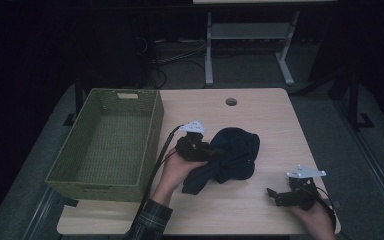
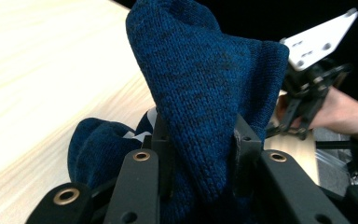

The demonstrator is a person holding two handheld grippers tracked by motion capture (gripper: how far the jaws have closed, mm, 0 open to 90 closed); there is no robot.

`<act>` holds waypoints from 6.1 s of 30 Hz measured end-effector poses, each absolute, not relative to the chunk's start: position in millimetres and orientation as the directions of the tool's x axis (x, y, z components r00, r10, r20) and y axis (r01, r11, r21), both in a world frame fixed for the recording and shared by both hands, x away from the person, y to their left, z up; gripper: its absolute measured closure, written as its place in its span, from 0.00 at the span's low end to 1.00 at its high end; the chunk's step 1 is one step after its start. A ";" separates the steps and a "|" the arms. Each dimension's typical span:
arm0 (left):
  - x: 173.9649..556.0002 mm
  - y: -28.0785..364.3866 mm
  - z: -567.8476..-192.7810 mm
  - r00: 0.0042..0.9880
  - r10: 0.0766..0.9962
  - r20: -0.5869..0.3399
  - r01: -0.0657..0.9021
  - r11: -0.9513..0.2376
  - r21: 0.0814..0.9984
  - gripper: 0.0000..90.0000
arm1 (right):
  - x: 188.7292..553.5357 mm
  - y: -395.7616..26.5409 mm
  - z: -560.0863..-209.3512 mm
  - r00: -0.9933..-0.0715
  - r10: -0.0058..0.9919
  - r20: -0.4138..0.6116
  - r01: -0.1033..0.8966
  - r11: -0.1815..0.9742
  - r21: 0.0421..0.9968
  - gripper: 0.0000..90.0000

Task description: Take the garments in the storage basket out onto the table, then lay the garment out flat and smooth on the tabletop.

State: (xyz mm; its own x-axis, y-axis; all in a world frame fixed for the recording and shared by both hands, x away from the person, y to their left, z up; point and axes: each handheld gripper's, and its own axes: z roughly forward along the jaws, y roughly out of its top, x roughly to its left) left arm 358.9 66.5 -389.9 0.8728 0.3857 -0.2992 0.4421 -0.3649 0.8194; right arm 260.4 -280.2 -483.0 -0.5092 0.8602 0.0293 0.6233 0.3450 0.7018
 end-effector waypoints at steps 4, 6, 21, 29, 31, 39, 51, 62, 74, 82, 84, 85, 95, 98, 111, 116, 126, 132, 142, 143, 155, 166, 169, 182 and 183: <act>365.7 71.4 -398.6 0.862 0.398 -0.315 0.461 -0.356 0.813 0.76 | 260.4 -280.1 -483.0 -0.509 0.860 0.030 0.624 0.345 0.702 0.02; 368.9 73.4 -402.2 0.858 0.410 -0.311 0.465 -0.358 0.810 0.75 | 260.4 -280.2 -483.0 -0.509 0.860 0.030 0.624 0.345 0.702 0.02; 387.7 82.7 -435.5 0.813 0.499 -0.300 0.514 -0.373 0.772 0.72 | 260.4 -280.1 -483.0 -0.509 0.860 0.030 0.624 0.345 0.702 0.02; 386.3 82.9 -427.5 0.811 0.530 -0.248 0.494 -0.393 0.775 0.54 | 260.4 -280.1 -483.0 -0.509 0.860 0.030 0.624 0.345 0.702 0.02; 384.6 83.9 -420.0 0.807 0.547 -0.224 0.484 -0.394 0.782 0.49 | 260.4 -280.1 -483.0 -0.509 0.860 0.030 0.624 0.345 0.702 0.02; 376.2 92.0 -388.4 0.799 0.588 -0.126 0.422 -0.400 0.814 0.39 | 260.4 -280.1 -483.0 -0.509 0.860 0.029 0.623 0.345 0.702 0.02; 362.3 103.6 -357.7 0.837 0.534 -0.119 0.376 -0.405 0.833 0.87 | 260.4 -280.1 -483.0 -0.509 0.860 0.030 0.624 0.344 0.702 0.02; 361.4 87.4 -368.0 0.866 0.482 -0.131 0.374 -0.451 0.810 1.00 | 260.4 -280.1 -483.0 -0.509 0.860 0.030 0.624 0.345 0.702 0.02; 377.5 76.7 -384.8 0.831 0.550 -0.086 0.401 -0.485 0.778 1.00 | 260.4 -280.1 -483.0 -0.509 0.860 0.030 0.624 0.345 0.702 0.02; 399.2 91.2 -390.9 0.723 0.690 -0.044 0.475 -0.449 0.757 1.00 | 260.4 -280.2 -483.0 -0.509 0.860 0.030 0.624 0.345 0.702 0.02; 403.3 93.4 -394.4 0.699 0.714 -0.033 0.490 -0.445 0.749 1.00 | 260.4 -280.1 -483.0 -0.509 0.860 0.030 0.624 0.345 0.702 0.02; 405.5 95.1 -395.9 0.692 0.721 -0.032 0.499 -0.446 0.743 1.00 | 260.4 -280.2 -483.0 -0.509 0.860 0.030 0.624 0.345 0.702 0.02; 404.2 96.5 -392.2 0.679 0.733 -0.033 0.500 -0.429 0.752 0.91 | 260.4 -280.2 -483.0 -0.509 0.860 0.030 0.624 0.345 0.702 0.02; 400.3 97.5 -386.9 0.691 0.721 -0.051 0.496 -0.421 0.760 0.87 | 260.4 -280.1 -482.9 -0.509 0.860 0.030 0.624 0.344 0.702 0.02; 379.0 103.3 -365.8 0.745 0.664 -0.066 0.458 -0.438 0.774 0.49 | 265.3 -272.2 -469.0 -0.525 0.850 0.042 0.636 0.359 0.683 0.19; 367.7 107.2 -357.9 0.770 0.635 -0.061 0.431 -0.448 0.784 0.43 | 273.6 -259.3 -457.3 -0.555 0.826 0.098 0.619 0.331 0.712 0.27; 356.3 118.6 -355.2 0.781 0.619 -0.080 0.422 -0.430 0.798 0.42 | 307.8 -217.5 -447.7 -0.619 0.774 0.135 0.594 0.348 0.725 0.38; 352.9 121.3 -354.0 0.790 0.607 -0.086 0.415 -0.427 0.804 0.41 | 332.8 -204.6 -455.4 -0.617 0.770 0.162 0.610 0.338 0.717 0.38; 352.5 122.8 -354.3 0.794 0.601 -0.093 0.415 -0.423 0.805 0.40 | 358.6 -193.8 -467.4 -0.642 0.739 0.204 0.618 0.342 0.708 0.58; 352.7 123.1 -354.3 0.793 0.602 -0.095 0.416 -0.421 0.806 0.40 | 359.2 -193.1 -468.7 -0.644 0.738 0.202 0.618 0.347 0.706 0.63; 351.9 123.3 -353.0 0.799 0.593 -0.101 0.416 -0.424 0.805 0.40 | 364.3 -199.3 -452.0 -0.650 0.747 0.143 0.573 0.357 0.738 0.96; 351.5 119.9 -354.9 0.807 0.579 -0.111 0.421 -0.433 0.797 0.40 | 395.9 -210.4 -407.8 -0.630 0.773 0.073 0.549 0.377 0.746 0.97; 351.4 118.0 -355.9 0.811 0.574 -0.110 0.419 -0.440 0.794 0.40 | 406.7 -212.6 -397.9 -0.623 0.780 0.059 0.548 0.382 0.744 0.97; 350.7 111.9 -359.2 0.821 0.561 -0.108 0.417 -0.459 0.784 0.40 | 452.0 -213.2 -382.7 -0.585 0.810 0.038 0.564 0.373 0.736 0.95; 351.0 111.9 -359.6 0.820 0.562 -0.108 0.417 -0.459 0.785 0.40 | 452.9 -212.7 -383.7 -0.585 0.810 0.036 0.561 0.373 0.739 0.91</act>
